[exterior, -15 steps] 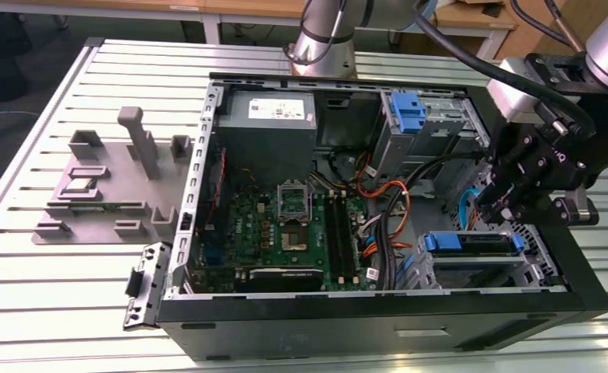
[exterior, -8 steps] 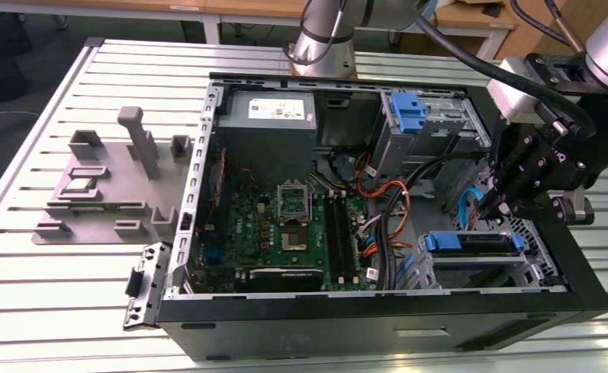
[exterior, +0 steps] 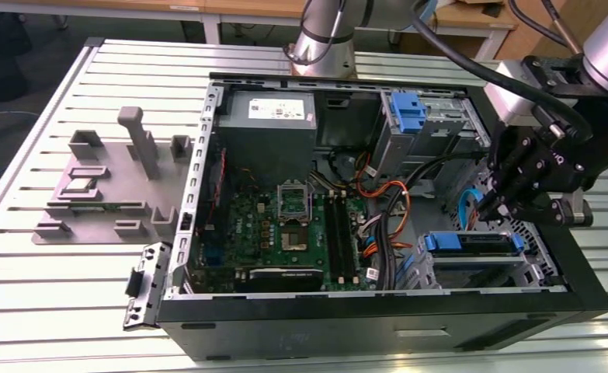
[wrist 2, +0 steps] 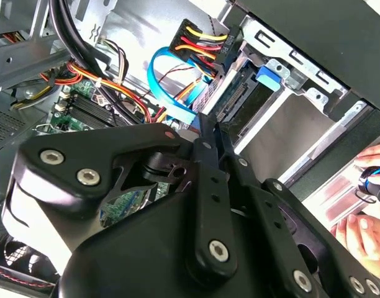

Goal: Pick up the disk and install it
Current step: 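Insert the first disk wire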

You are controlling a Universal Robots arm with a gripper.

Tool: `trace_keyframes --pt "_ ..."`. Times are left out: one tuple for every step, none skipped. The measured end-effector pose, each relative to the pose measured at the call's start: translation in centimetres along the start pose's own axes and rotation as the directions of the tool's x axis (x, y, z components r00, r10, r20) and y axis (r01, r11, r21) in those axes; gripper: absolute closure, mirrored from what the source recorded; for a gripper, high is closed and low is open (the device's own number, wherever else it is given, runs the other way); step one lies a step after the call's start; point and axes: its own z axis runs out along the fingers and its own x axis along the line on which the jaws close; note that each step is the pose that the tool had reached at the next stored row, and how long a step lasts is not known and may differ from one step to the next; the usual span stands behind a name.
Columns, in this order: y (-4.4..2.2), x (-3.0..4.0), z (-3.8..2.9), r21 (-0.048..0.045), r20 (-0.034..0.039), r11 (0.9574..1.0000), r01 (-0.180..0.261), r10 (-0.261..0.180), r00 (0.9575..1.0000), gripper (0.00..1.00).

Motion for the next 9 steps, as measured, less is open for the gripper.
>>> trace_keyframes --pt "0.1 0.06 0.03 0.0024 -0.0001 1.0 0.0 0.0 1.0 0.84" --pt "0.18 0.09 0.07 0.0043 0.0 1.0 0.0 0.0 1.0 0.84" --pt "0.24 0.15 0.09 0.0065 -0.0002 1.0 0.0 0.0 1.0 0.84" --pt "0.31 0.23 0.12 0.0101 -0.0003 0.9999 0.0 0.0 1.0 0.84" --pt "0.37 0.32 0.15 0.015 -0.0004 0.9999 0.001 -0.001 1.0 0.84" --pt "0.41 0.42 0.2 0.0203 -0.0005 0.9998 0.001 -0.001 1.0 0.84" --pt "0.45 0.53 0.24 0.0257 -0.0007 0.9997 0.001 -0.001 1.0 0.84" --pt "0.49 0.6 0.3 0.0317 -0.0006 0.9995 0.001 -0.001 1.0 0.84" --pt "0.53 0.64 0.35 0.0363 -0.0006 0.9993 0.002 -0.002 1.0 0.84"
